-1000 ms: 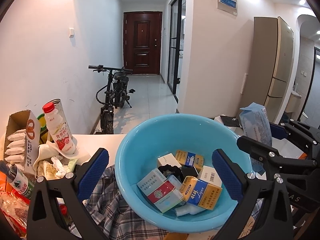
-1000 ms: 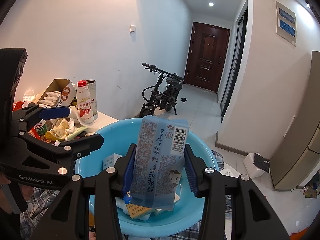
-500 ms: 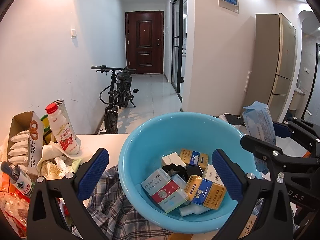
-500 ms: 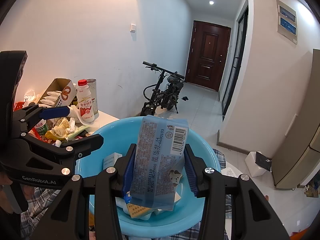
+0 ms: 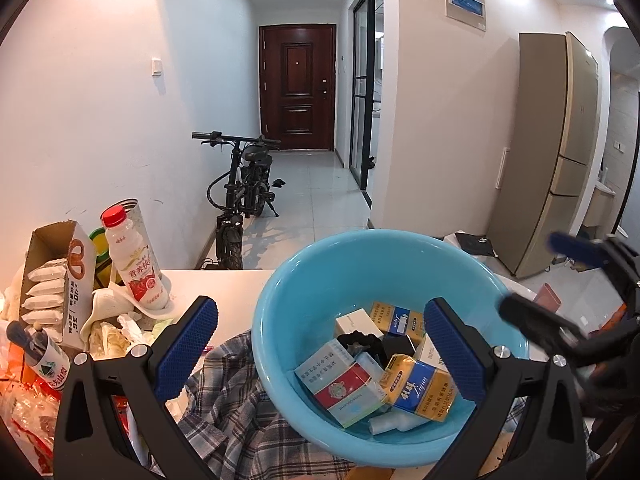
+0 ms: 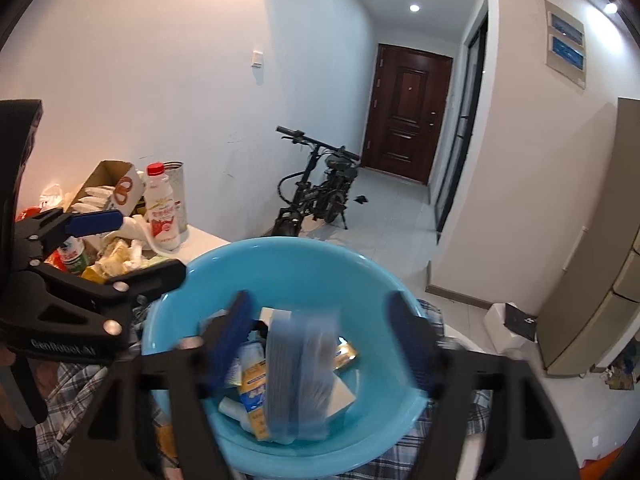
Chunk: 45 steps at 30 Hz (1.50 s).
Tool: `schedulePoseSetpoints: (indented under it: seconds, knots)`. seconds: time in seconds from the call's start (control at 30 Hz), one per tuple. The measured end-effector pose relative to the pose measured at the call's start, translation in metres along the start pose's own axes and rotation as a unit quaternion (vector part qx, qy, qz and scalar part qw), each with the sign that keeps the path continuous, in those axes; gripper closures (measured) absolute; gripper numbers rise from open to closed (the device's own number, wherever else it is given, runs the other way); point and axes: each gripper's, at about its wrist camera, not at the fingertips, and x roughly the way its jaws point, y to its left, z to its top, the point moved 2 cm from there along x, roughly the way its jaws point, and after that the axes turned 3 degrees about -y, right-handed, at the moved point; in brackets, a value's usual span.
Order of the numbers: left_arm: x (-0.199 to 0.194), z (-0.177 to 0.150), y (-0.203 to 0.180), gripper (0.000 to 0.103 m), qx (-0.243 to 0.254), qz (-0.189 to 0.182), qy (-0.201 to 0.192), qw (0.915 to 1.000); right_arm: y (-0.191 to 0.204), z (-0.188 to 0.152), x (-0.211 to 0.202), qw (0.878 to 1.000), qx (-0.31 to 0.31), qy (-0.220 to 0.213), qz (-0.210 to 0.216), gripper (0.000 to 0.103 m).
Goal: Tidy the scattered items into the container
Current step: 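Lower the light-blue soap packet into the basin and open the right gripper, then reach the left gripper to the table and grasp the white-blue RAISON tissue box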
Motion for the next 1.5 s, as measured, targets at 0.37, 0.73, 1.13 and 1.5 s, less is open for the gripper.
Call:
schedulePoseSetpoints:
  seconds: [0.37, 0.73, 1.13, 1.5]
  knots:
    - [-0.002, 0.000, -0.004, 0.000, 0.006, -0.006, 0.000, 1.0000, -0.004, 0.005, -0.005, 1.000, 0.006, 0.000, -0.015, 0.000]
    - [-0.011, -0.003, -0.032, 0.000, 0.050, -0.021, -0.013, 0.9984, -0.028, 0.009, -0.020, 0.999, 0.034, -0.019, -0.020, 0.000]
    - [-0.046, -0.063, -0.048, 0.000, 0.057, -0.060, 0.011, 0.9965, -0.055, 0.011, -0.037, 0.997, 0.071, -0.041, -0.015, 0.000]
    - [0.000, -0.157, -0.061, 0.000, 0.035, -0.040, 0.098, 0.9937, -0.055, 0.015, -0.053, 0.996, 0.073, -0.058, 0.001, 0.000]
